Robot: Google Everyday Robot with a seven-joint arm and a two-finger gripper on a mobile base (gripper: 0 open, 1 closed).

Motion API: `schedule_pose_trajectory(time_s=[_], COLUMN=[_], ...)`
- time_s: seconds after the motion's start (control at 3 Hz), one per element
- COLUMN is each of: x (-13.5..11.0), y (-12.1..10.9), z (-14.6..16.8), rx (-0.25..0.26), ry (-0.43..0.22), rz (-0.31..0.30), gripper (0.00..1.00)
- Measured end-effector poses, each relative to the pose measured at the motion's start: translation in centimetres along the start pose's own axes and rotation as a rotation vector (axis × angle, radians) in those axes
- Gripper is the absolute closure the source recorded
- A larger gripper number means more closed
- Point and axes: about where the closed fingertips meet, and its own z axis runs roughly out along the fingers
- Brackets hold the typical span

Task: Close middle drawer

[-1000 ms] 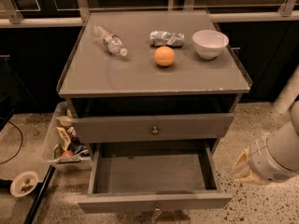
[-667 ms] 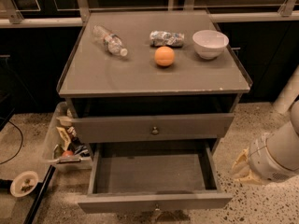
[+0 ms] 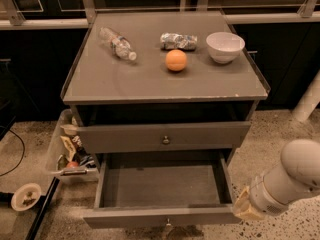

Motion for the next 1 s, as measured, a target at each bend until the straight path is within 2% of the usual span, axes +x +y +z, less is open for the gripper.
schedule_pose_trajectory(time_s=[0.33, 1.0], x=[1.4, 2.9], y=[-0.6, -0.9], z=[6.1, 13.9], rx=[-0.038, -0.037], ry=[-0.064, -0.2], rz=[0.036, 0.037], gripper=[1.0, 1.0])
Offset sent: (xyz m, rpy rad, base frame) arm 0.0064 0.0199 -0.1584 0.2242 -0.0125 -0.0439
